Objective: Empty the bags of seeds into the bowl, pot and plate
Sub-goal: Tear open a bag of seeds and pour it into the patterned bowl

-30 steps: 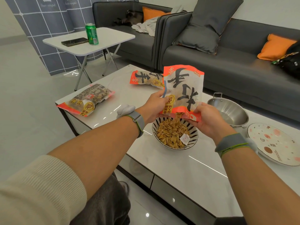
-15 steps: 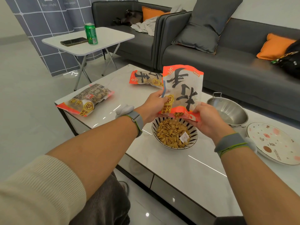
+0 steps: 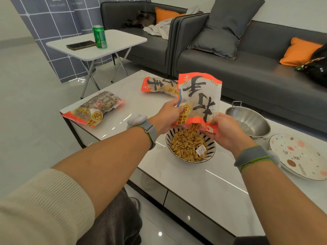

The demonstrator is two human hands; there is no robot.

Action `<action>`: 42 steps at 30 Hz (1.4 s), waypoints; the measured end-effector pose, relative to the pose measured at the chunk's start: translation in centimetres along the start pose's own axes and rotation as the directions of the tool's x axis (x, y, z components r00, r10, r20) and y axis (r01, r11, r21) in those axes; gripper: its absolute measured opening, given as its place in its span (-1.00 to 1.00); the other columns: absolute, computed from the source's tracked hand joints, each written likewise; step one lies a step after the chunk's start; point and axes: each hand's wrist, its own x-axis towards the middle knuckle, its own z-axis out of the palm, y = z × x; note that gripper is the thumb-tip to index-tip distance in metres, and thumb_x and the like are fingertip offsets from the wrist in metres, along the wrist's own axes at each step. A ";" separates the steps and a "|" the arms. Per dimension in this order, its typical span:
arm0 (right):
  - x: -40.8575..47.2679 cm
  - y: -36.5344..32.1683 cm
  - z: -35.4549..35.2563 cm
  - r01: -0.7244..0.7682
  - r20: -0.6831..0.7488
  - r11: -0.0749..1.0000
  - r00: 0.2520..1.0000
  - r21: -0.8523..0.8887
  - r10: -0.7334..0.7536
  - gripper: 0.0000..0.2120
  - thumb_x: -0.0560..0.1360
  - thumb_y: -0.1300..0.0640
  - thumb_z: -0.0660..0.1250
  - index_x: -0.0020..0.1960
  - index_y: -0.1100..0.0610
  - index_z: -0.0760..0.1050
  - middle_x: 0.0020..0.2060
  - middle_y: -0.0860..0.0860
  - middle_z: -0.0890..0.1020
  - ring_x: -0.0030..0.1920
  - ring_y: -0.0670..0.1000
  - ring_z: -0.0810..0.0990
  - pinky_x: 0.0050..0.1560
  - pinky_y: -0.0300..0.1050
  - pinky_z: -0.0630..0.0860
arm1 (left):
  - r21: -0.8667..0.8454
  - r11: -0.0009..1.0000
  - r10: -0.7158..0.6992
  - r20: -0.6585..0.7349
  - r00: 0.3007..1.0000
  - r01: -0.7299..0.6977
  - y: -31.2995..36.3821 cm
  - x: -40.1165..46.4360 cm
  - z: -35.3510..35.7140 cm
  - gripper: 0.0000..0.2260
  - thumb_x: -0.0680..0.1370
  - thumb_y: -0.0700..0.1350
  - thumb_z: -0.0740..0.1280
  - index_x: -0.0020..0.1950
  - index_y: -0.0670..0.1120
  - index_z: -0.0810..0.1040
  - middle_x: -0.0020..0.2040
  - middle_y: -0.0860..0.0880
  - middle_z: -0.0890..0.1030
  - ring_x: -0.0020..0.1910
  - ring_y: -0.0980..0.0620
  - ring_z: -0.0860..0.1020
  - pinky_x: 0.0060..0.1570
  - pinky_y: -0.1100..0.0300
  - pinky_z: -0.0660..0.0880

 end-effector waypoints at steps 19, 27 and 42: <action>0.0 0.0 0.0 0.028 0.005 1.000 1.000 -0.012 -0.028 -0.72 0.58 0.45 0.12 0.18 0.25 0.48 0.36 0.40 0.53 0.07 0.29 0.73 0.13 0.24 0.71 | 0.022 1.000 0.005 0.001 1.000 -0.005 -0.1 0.1 -0.1 -0.65 0.78 -0.18 0.17 0.53 0.11 0.49 0.16 -0.14 0.69 -0.07 -0.17 0.73 -0.14 -0.16 0.74; 0.2 0.3 0.0 0.015 -0.006 1.000 1.000 -0.007 -0.015 -0.71 0.57 0.45 0.11 0.15 0.21 0.49 0.36 0.37 0.55 0.24 0.37 0.67 0.03 0.19 0.73 | 0.017 1.000 0.010 -0.009 1.000 -0.010 0.0 0.2 -0.1 -0.64 0.78 -0.18 0.17 0.53 0.12 0.49 0.07 -0.09 0.67 -0.16 -0.09 0.71 -0.24 -0.09 0.74; 0.0 0.0 0.0 0.007 -0.012 1.000 1.000 -0.003 -0.007 -0.75 0.57 0.46 0.11 0.11 0.23 0.46 0.34 0.37 0.54 0.22 0.33 0.67 0.07 0.19 0.73 | 0.030 1.000 0.010 -0.002 1.000 -0.010 0.0 0.2 -0.1 -0.64 0.79 -0.19 0.16 0.52 0.12 0.50 0.03 -0.07 0.64 -0.20 -0.10 0.71 -0.18 -0.14 0.75</action>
